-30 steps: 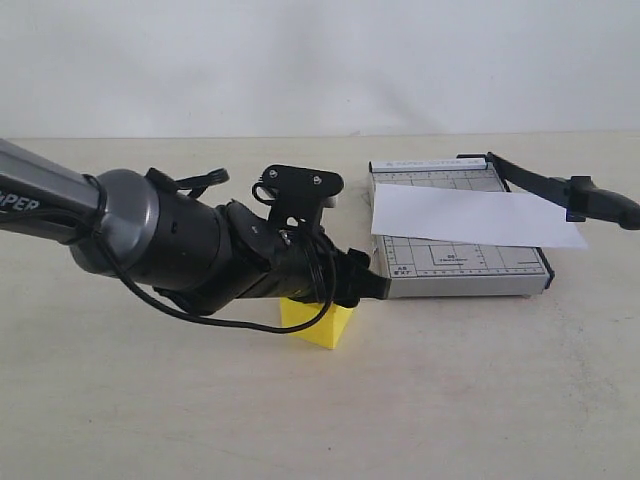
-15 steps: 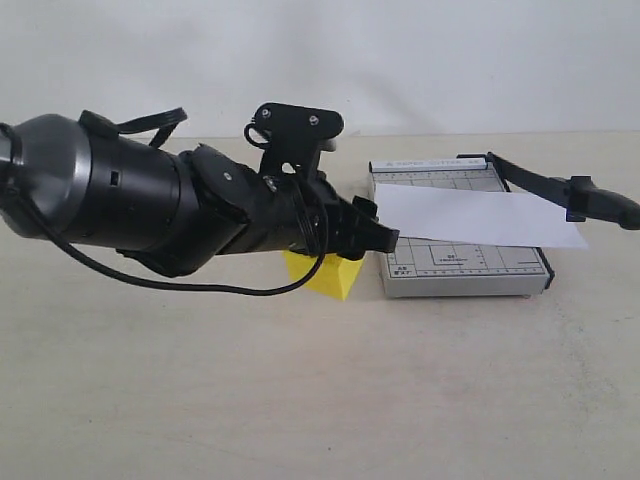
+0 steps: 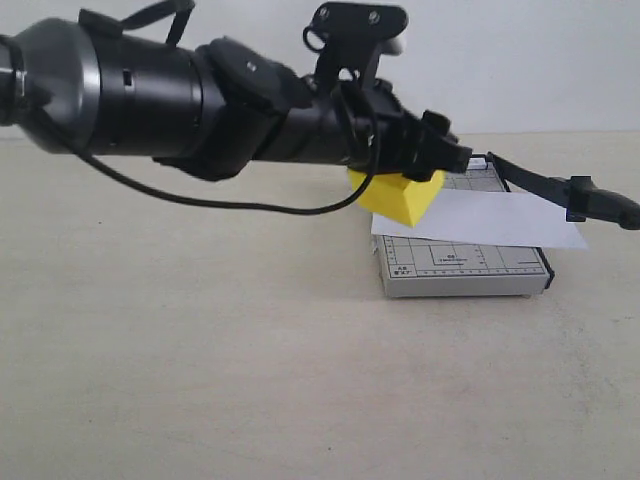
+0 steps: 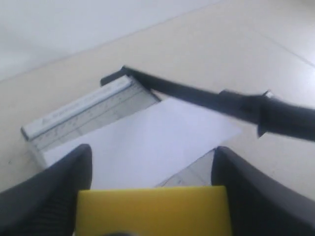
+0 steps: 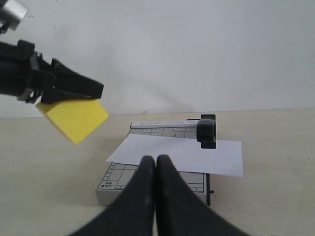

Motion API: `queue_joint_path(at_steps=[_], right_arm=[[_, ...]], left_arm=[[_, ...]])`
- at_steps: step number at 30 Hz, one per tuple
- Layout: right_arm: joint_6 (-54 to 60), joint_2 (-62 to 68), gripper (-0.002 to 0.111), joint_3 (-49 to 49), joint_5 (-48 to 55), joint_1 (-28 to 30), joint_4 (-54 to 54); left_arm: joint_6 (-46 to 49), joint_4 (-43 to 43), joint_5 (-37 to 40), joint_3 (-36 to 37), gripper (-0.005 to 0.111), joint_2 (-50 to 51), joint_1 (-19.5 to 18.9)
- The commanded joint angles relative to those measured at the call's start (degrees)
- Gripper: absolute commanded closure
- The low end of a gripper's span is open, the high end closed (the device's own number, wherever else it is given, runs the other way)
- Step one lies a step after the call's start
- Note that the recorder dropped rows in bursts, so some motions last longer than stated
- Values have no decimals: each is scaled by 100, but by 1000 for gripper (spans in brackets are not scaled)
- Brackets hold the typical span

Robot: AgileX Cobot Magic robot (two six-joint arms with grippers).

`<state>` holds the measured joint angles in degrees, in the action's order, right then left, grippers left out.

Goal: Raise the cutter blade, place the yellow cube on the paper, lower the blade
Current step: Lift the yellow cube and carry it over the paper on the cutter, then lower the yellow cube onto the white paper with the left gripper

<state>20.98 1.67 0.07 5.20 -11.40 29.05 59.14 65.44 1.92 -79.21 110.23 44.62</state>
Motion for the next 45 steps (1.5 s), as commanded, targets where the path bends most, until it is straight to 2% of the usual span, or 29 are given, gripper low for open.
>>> queue_joint_path(at_steps=[1,11,17,25,31,41,43,45], right_arm=[[21,-33,109,-7,-72,-7,-14],[-2,-33,109,-7,-70,-7,-14],[10,-33,109,-7,-50,-7,-14],[-18,-33,109,-7,-3,-7,-2],[41,-33,109,-7,-189,-7,-2],[-20,-33,109,-7,-339,-7,-16],[-252,-33,109,-7,-362,-7,-16],[-509,-33,109,-7,-471,-7,-16]], left_arm=[[50,-96,459,-890,102,551,-18],[50,-215,525,-2997,102,2375,4],[50,-403,224,-3797,102,3067,12],[50,-777,-60,-3995,102,3255,12],[-42,-787,411,-3995,102,3233,41],[-988,-787,527,-3995,102,3113,70],[-1043,-887,691,-3995,102,2984,70],[-1338,-1308,1191,-3995,102,2760,70]])
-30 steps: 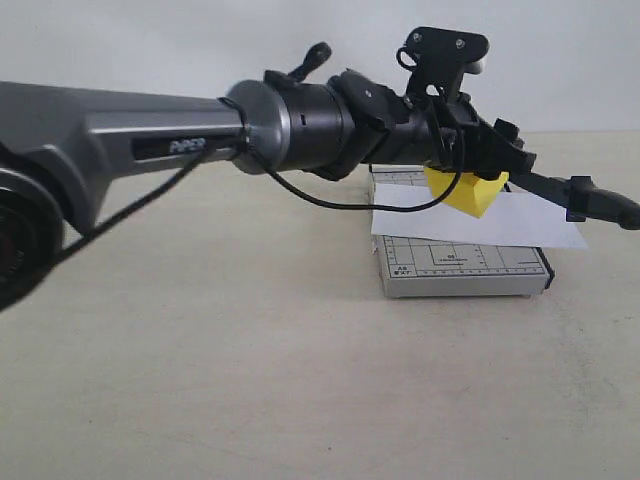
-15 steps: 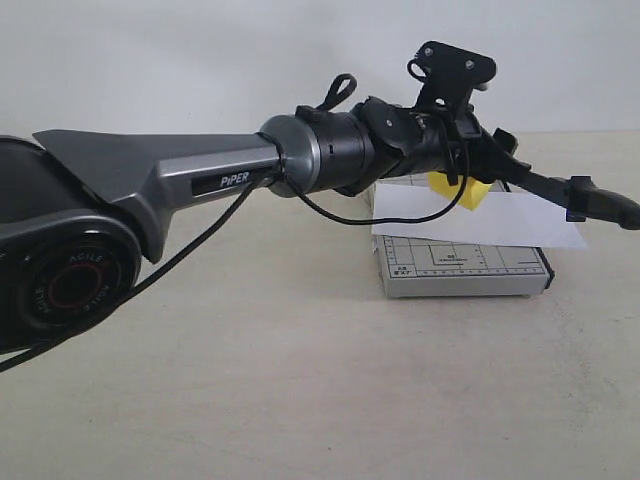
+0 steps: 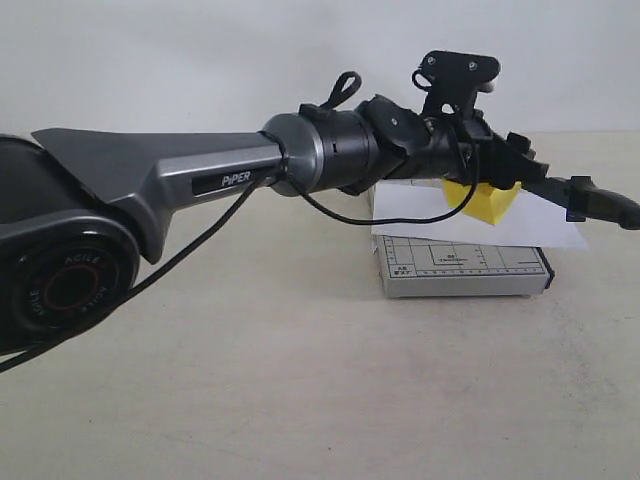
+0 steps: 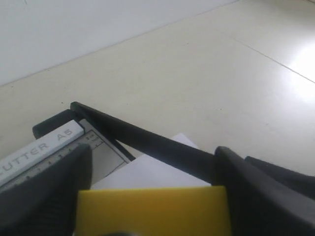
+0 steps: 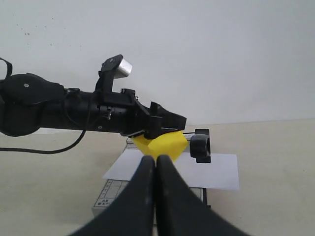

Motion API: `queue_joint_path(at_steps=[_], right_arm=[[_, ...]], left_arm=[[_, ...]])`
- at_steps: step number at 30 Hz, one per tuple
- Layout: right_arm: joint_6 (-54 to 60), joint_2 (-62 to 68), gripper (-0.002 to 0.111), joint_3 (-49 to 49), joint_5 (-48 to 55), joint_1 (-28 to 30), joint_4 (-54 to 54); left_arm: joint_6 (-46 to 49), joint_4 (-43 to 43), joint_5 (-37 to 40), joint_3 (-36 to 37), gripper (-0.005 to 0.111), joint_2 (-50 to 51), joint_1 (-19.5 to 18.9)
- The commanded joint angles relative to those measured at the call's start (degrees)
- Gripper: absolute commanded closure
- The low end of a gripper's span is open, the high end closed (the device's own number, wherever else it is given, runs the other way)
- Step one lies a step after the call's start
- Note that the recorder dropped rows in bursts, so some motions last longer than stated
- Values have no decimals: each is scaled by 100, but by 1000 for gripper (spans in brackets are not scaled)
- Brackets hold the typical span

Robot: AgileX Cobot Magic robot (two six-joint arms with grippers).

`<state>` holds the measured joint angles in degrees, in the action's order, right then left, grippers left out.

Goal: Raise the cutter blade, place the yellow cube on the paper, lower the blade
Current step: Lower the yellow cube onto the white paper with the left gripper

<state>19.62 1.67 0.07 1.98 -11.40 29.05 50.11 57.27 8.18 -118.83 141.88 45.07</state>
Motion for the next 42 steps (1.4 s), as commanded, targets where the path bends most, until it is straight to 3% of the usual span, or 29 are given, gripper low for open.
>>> queue_joint_path(at_steps=[1,3,6,8,11,15,19,30,35,42], right_arm=[[-483,-33,109,-7,-258,-7,-16],[-603,-33,109,-7,-385,-7,-16],[-726,-33,109,-7,-632,-7,-16],[-726,-33,109,-7,-689,-7,-16],[-712,-33,109,-7,-676,-7,-16],[-712,-33,109,-7,-503,-7,-16],[-712,-33,109,-7,-389,-7,-16],[-745,-33,109,-7,-237,-7,-16],[-755,-33,109,-7,-198,-7,-16],[-798,-33,109,-7,-157,-7,-16]], left_arm=[[-821,-862,943,-33,102,-551,25],[-1914,-1891,1836,-33,102,-891,25],[-3860,-4207,2798,-33,102,-1298,98],[-5121,-5663,3010,-33,102,-1419,151],[-6333,-6897,2682,-33,102,-1386,203],[-6572,-7024,2033,-80,102,-1154,208],[-6572,-7014,1968,-563,102,-616,195],[-6443,-6967,2858,-2650,102,889,184],[-6168,-6604,3113,-2854,102,1139,150],[-6168,-6555,2788,-2854,102,1147,79]])
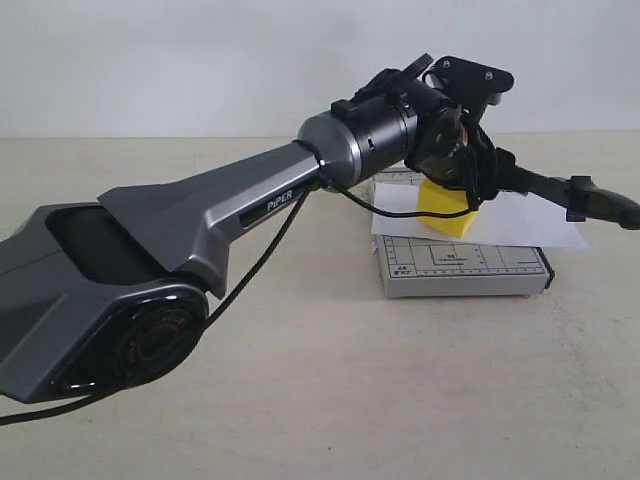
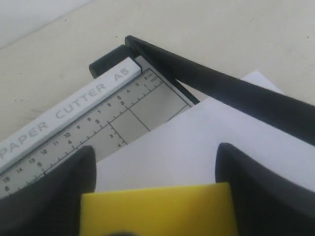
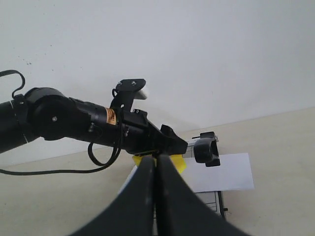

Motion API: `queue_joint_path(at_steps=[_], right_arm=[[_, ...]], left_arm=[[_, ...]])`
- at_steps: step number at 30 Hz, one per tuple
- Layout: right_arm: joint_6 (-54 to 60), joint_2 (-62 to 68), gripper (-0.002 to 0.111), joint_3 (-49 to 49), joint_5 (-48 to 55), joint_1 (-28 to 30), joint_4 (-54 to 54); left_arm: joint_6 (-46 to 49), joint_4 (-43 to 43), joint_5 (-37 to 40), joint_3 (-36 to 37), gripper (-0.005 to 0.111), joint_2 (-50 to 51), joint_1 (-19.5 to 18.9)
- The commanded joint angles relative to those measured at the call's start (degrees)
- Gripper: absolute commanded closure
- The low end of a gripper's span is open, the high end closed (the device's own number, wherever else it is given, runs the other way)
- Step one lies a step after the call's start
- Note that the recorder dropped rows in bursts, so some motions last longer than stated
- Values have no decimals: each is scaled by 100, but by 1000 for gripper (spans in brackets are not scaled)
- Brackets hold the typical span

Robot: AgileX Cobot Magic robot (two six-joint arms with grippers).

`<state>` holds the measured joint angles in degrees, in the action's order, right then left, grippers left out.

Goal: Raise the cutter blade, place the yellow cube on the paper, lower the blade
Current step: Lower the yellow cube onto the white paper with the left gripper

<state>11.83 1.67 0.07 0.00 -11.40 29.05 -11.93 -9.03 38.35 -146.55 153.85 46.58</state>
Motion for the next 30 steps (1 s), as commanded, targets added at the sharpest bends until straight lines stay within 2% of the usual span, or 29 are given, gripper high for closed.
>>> queue_joint_path(at_steps=[1,15,17,20,27,28,30], right_arm=[[-18,-33,109,-7,41,-7,-16],[-19,-33,109,-7,31,-7,-16],[-19,-33,109,-7,31,-7,-16],[-19,-33,109,-7,31,-7,-16],[-19,-33,109,-7,31,-7,-16],[-19,-33,109,-7,31,-7,-16],[-19,-33,109,-7,31,-7,-16]], left_arm=[[92,90,-229,-82,102,-43,-73],[175,90,-276,-82,102,140,-73],[175,90,-223,-82,98,140,-73],[225,90,-193,-82,80,140,-73],[304,90,-604,-82,2,140,-73],[304,90,-724,-82,-3,140,-73],[304,90,-987,-82,-3,140,-73]])
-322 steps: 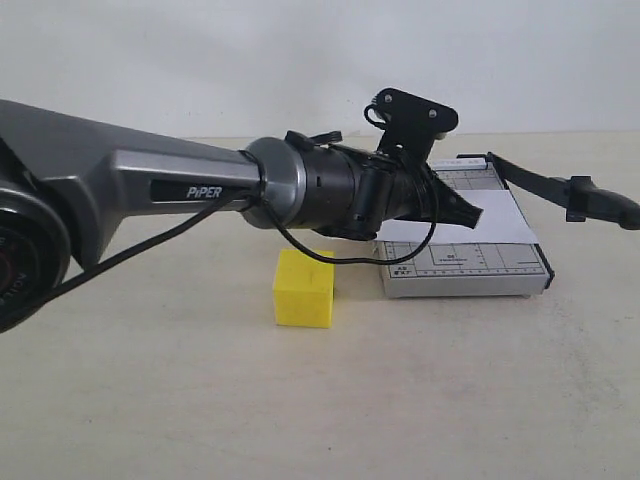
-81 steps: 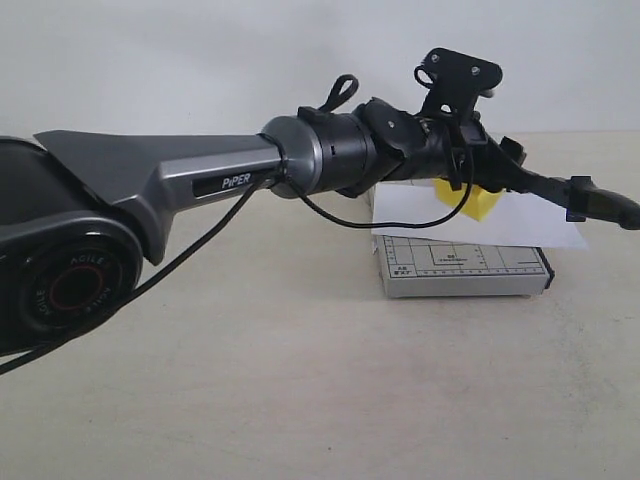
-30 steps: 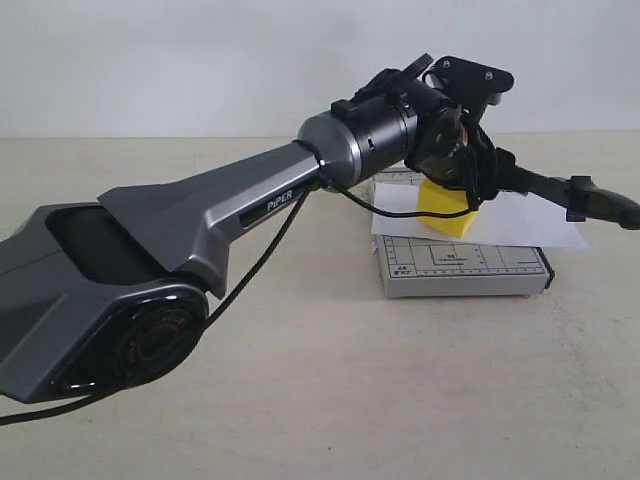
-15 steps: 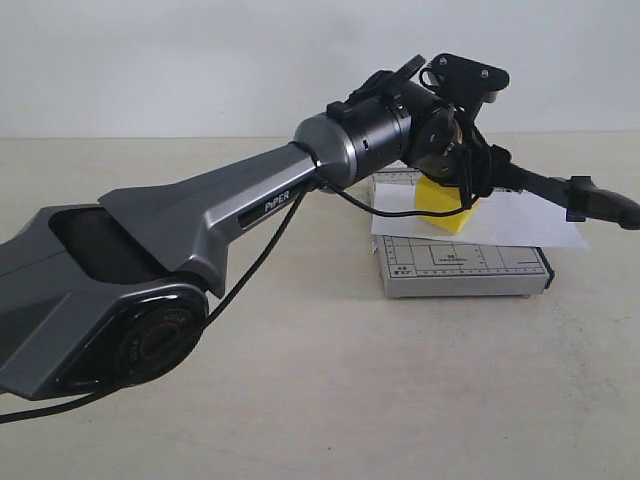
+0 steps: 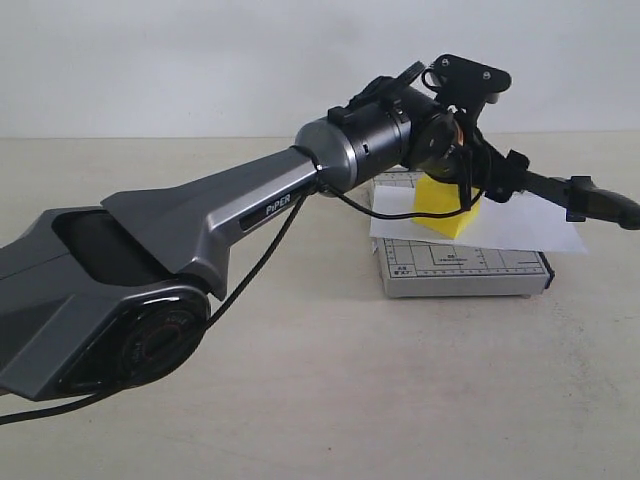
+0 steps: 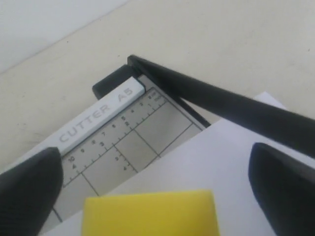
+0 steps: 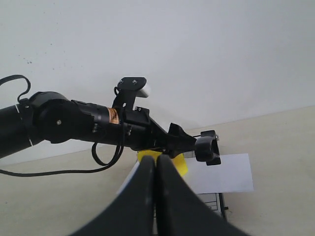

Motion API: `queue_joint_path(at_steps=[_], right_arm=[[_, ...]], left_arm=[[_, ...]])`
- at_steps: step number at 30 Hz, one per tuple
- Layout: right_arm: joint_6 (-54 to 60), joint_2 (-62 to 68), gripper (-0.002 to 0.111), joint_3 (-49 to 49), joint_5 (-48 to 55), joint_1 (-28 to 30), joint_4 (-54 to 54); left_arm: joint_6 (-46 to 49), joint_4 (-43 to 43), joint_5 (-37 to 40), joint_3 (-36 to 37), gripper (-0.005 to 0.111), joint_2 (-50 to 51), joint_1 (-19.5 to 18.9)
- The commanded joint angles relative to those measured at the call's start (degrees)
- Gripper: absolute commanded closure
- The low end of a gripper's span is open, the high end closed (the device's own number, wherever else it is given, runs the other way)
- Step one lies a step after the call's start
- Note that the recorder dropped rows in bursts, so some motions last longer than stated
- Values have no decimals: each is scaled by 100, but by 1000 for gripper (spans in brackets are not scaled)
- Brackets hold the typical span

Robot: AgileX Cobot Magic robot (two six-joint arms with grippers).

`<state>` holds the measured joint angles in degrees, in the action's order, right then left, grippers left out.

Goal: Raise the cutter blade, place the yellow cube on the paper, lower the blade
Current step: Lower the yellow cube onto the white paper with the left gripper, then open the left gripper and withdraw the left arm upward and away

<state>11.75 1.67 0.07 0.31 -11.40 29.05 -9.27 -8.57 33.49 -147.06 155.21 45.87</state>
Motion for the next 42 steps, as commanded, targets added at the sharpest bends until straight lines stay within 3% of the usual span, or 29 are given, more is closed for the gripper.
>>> queue_joint_path(at_steps=[1,10,13,15,19,20,27,38,42], right_arm=[[-11,-33,109,-7,0,-7,-16],[-11,-33,109,-7,0,-7,-16],[-11,-33,109,-7,0,-7,-16],[-11,-33,109,-7,0,-7,-16],[-11,-33,109,-7,0,-7,-16],[-11,-33,109,-7,0,-7,-16],[-11,-33,109,-7,-62,-7,-16],[33,-33,109,-7,-31,-7,-16],[72,-33,109,-7,0,-7,-16]], left_arm=[[38,44,-516,-30,-3,-20,-1],[-219,44,583,-30,-2,-532,-1],[-396,29,1089,-30,8,-718,-1],[-396,19,1352,-30,31,-809,-1],[53,191,1586,-30,96,-921,10],[217,245,1600,-30,101,-931,10],[201,520,1602,-30,102,-1088,71],[333,68,1626,28,102,-1937,607],[498,68,1603,767,102,-2616,795]])
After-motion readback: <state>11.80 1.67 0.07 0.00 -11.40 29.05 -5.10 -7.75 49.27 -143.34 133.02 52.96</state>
